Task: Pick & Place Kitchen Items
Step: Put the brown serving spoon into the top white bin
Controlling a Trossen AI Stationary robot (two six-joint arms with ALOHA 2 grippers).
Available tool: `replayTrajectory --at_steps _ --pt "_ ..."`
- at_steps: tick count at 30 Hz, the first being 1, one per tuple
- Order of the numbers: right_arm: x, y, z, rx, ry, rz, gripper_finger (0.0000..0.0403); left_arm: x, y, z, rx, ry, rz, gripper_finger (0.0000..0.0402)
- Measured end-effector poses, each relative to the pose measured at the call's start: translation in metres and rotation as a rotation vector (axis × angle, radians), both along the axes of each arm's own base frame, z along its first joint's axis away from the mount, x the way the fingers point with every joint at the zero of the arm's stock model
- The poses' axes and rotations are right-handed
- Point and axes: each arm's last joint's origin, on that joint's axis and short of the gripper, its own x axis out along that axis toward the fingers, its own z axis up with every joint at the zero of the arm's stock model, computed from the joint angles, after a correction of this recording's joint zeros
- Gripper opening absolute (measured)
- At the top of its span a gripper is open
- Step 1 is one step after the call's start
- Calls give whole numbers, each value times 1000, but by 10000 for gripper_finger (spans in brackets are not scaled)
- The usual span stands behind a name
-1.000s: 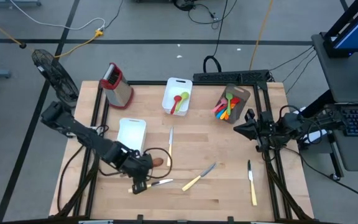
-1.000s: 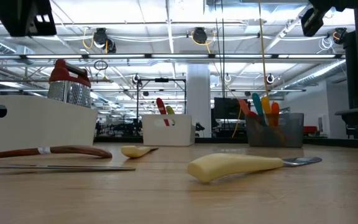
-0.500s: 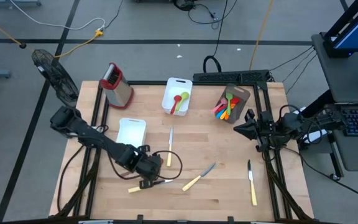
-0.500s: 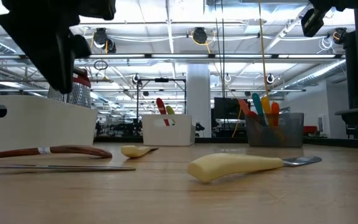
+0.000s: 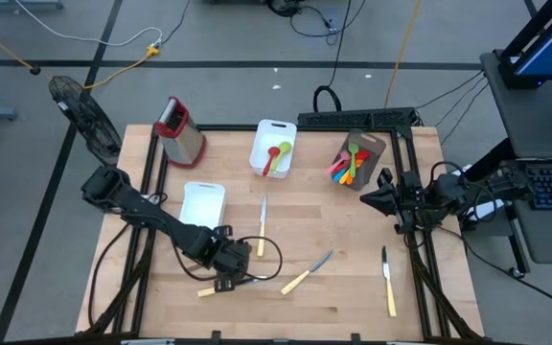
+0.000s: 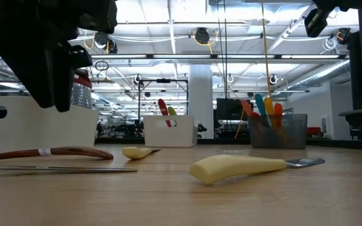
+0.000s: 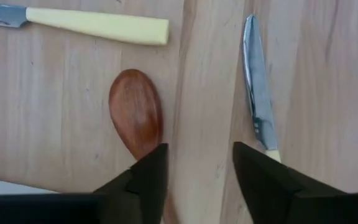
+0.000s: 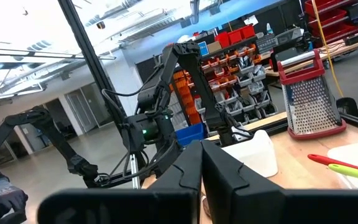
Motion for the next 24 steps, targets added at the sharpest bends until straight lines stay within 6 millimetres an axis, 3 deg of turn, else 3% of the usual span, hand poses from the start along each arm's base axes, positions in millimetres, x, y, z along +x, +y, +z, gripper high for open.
replayTrajectory --at_steps 4,9,15,24 --pt "0 0 0 0 0 0 4 -2 2 -1 34 17 -17 228" --pt "0 0 0 -8 0 -1 4 -7 5 -10 62 41 -17 256" --pt "0 0 0 -23 -1 -4 4 -14 9 -20 62 81 34 256" --pt "0 0 0 -26 -2 -4 4 -9 7 -20 45 28 27 251"
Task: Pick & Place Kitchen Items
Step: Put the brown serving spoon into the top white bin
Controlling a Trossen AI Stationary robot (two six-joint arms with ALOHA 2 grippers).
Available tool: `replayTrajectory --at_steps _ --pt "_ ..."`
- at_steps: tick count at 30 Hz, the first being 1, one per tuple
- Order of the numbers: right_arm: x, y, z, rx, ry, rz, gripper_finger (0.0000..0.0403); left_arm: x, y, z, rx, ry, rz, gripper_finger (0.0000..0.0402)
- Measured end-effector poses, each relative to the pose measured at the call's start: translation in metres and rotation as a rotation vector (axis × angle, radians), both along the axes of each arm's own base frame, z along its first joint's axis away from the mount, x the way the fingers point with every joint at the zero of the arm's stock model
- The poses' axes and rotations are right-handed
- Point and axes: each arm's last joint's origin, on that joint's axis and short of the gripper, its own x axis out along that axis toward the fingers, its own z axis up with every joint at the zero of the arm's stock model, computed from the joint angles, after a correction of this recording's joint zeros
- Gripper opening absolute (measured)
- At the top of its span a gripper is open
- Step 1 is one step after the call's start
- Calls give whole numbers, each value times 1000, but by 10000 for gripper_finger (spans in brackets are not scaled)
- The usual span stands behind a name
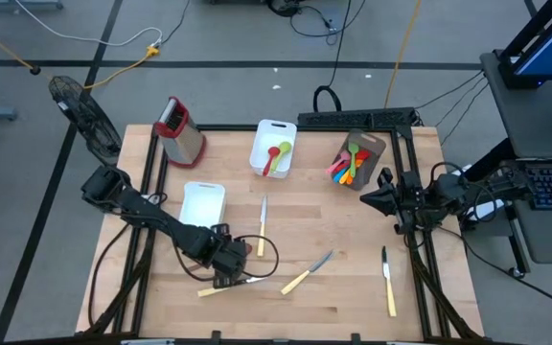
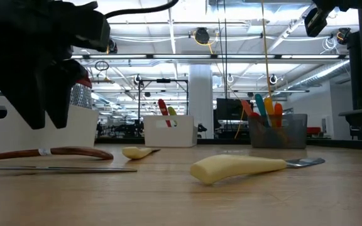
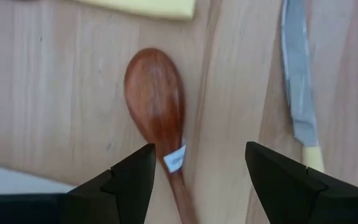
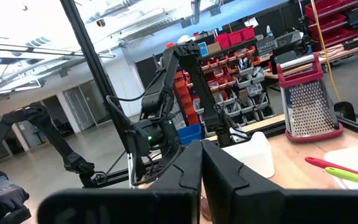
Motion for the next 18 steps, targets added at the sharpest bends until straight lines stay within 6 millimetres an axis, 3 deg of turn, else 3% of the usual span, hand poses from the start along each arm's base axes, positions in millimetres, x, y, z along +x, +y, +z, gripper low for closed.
replayTrajectory --at_steps 5,18 --pt "0 0 0 0 0 0 4 2 1 -4 15 11 -23 251" --pt "0 0 0 1 0 0 4 6 0 -40 68 160 -11 251"
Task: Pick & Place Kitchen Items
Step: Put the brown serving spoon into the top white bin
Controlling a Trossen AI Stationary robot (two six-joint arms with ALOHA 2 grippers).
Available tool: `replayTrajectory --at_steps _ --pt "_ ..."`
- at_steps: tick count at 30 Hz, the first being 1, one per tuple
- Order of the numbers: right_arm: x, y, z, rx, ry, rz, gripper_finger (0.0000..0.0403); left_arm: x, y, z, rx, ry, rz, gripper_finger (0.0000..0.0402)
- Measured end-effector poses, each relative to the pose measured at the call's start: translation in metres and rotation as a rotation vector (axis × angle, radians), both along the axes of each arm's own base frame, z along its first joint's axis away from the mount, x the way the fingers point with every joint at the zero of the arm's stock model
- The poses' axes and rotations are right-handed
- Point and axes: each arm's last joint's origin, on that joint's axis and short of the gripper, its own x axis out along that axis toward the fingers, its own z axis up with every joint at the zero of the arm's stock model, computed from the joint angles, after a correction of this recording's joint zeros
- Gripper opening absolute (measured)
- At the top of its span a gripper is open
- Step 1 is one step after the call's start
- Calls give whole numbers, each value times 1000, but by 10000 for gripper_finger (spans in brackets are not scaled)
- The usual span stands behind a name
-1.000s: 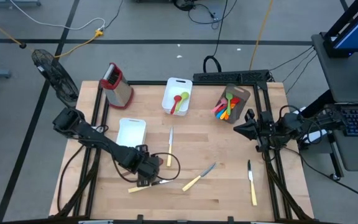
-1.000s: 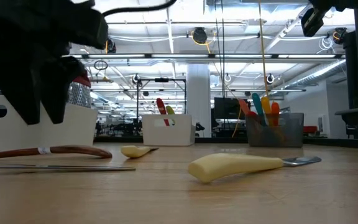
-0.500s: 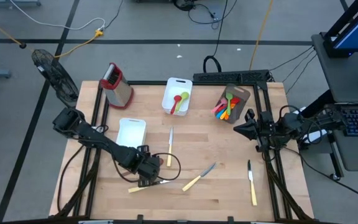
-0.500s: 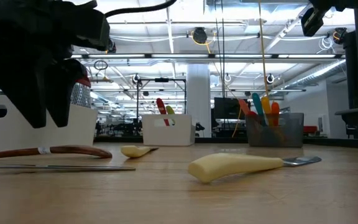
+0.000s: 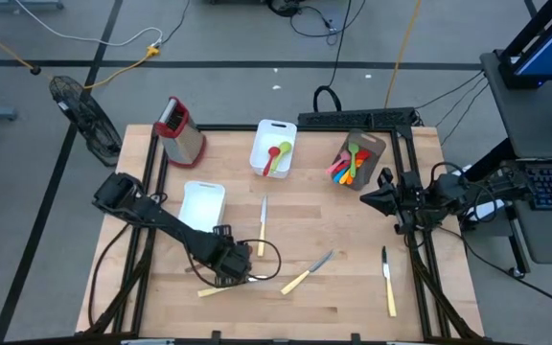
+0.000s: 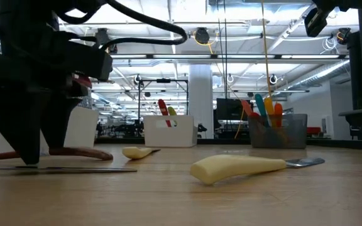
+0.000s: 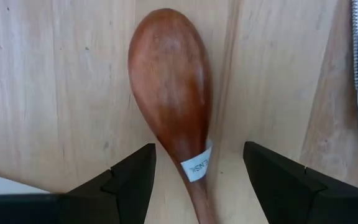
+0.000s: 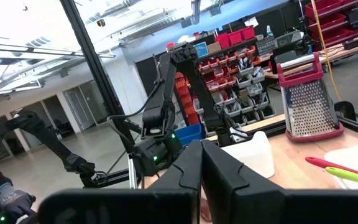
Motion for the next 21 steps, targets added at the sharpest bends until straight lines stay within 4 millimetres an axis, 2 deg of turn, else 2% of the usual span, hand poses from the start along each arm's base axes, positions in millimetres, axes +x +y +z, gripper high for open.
replayTrajectory --at_steps 6,9,21 --pt "0 0 0 2 0 0 4 4 2 -2 -13 -16 6 248" --pt "0 0 0 2 0 0 4 4 2 -3 -8 -19 -4 229" --pt "0 0 0 2 0 0 4 8 0 -3 -8 -75 -7 58"
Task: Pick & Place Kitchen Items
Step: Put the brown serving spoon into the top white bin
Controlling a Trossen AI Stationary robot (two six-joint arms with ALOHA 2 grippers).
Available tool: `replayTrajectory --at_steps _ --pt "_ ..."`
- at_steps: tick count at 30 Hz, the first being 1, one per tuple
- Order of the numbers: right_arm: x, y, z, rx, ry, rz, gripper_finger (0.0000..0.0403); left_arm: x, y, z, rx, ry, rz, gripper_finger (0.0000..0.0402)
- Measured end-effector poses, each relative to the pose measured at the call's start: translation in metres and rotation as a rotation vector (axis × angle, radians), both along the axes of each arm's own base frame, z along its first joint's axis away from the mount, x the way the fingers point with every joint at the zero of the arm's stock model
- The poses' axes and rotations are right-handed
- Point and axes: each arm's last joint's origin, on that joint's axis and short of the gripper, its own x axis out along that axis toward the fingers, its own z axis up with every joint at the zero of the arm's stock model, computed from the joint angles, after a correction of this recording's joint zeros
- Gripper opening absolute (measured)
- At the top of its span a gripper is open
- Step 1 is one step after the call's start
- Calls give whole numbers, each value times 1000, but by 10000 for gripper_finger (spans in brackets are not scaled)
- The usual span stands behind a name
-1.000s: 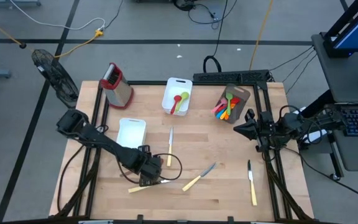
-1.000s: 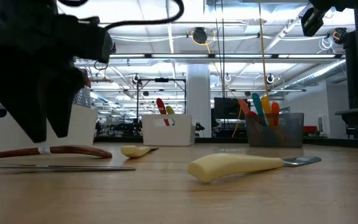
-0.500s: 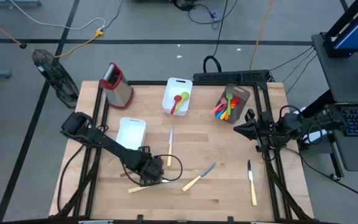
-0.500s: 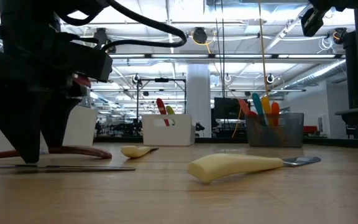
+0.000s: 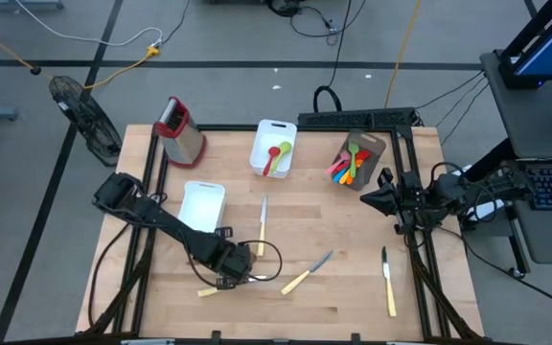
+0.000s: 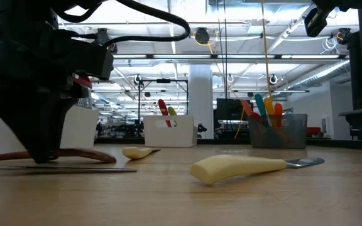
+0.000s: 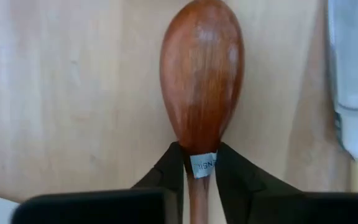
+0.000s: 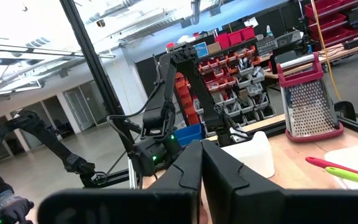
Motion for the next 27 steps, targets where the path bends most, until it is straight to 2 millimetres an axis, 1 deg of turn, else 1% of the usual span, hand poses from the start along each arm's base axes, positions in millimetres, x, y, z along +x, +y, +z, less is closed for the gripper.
replayTrajectory --at_steps 2,7,20,24,27 --pt "0 0 0 0 0 0 4 1 1 0 9 -10 15 46" --pt "0 0 0 0 0 0 4 1 1 0 5 -15 48 46" --pt "0 0 0 0 0 0 4 8 -2 13 -22 4 139 44" --pt "0 0 0 0 0 0 4 7 -3 14 -41 15 161 38" --pt "0 0 0 0 0 0 4 6 -2 16 -44 24 174 26"
